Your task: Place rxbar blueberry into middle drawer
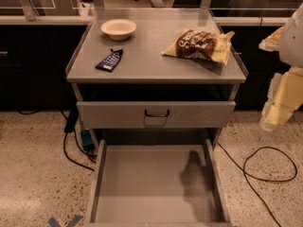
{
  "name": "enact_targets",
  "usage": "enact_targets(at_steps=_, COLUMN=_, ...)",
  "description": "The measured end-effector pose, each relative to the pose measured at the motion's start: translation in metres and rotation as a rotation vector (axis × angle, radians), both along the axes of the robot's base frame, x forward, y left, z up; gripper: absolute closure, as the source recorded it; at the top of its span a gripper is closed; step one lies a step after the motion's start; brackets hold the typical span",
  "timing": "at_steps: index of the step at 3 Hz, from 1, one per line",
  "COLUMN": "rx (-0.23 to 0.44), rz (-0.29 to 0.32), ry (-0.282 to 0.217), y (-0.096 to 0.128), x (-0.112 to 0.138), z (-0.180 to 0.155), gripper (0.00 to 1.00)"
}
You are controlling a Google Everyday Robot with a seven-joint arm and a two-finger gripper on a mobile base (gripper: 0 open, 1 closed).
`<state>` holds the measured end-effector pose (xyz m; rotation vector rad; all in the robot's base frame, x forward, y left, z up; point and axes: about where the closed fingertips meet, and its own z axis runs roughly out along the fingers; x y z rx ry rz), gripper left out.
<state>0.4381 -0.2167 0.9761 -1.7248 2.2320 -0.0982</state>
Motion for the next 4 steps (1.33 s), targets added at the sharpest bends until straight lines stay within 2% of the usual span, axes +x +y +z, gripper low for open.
enact_targets(at_steps=1, rx=0.0, rz=0.001, ry=0.0, y=0.0, x=0.0, z=0.0, gripper=0.0)
enact_targets(at_steps=3, rx=-0.007, rz=0.201, ry=-0.032, y=0.05, x=0.071, z=0.009, gripper=0.0)
enact_targets(at_steps=4, rx=0.006, rz=0.292, ry=-0.019, y=0.083, x=0.102, z=0.005, gripper=0.0)
